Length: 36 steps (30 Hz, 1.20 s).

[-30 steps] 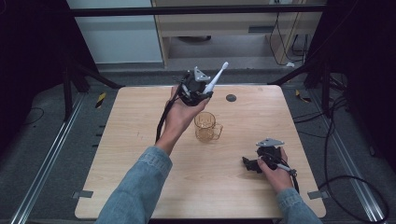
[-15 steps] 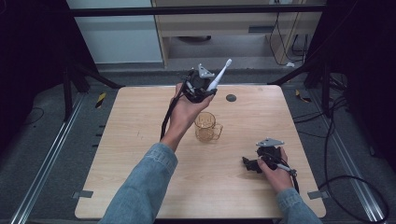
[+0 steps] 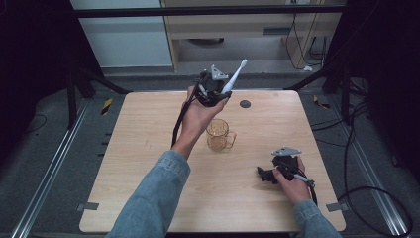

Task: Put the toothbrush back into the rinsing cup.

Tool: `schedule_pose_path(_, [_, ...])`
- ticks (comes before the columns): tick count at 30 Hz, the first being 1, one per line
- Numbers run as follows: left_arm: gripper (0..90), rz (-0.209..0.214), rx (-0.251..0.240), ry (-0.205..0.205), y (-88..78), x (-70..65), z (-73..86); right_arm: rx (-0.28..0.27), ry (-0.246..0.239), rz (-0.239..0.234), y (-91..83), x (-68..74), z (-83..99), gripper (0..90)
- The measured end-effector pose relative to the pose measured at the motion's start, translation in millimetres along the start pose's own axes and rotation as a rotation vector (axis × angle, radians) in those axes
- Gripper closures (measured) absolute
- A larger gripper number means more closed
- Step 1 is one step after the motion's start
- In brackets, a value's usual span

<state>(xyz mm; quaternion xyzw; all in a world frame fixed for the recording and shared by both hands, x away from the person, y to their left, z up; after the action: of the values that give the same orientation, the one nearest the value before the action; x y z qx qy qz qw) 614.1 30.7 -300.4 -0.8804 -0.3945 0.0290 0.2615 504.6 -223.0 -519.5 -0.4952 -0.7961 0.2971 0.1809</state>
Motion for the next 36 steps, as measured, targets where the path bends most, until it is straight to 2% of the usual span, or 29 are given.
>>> schedule_pose_path(11, [66.8,0.014,0.009,0.010,18.8,-1.0,5.6,0.001,0.002,0.000,-0.2,0.1,-0.1,0.4])
schedule_pose_path(16, [66.8,0.032,0.001,-0.026,27.3,-0.7,13.4,0.001,-0.007,0.002,0.0,-0.4,0.1,0.4])
schedule_pose_path(19, [66.8,0.034,0.008,-0.030,31.8,-0.4,18.3,0.000,-0.001,0.000,0.0,-0.1,0.0,0.4])
schedule_pose_path(25, [66.8,0.041,-0.011,-0.051,37.5,2.5,26.1,0.001,0.001,0.000,-0.1,0.1,0.0,0.4])
schedule_pose_path(36, [66.8,0.046,-0.008,-0.049,44.9,3.7,38.0,0.001,0.000,0.000,-0.1,0.0,0.0,0.4])
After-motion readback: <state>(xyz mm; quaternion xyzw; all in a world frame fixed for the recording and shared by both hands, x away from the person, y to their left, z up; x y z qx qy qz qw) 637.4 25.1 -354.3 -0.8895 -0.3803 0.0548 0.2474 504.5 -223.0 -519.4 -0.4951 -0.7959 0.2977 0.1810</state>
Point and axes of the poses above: each handheld gripper's, and its own axes: y roughly forward along the jaws, z roughly out of its underside, x roughly to its left, the point moved 1 cm from there along y, roughly forward along the jaws, and after that the axes turned 3 degrees about -x, right-handed, at the moved point
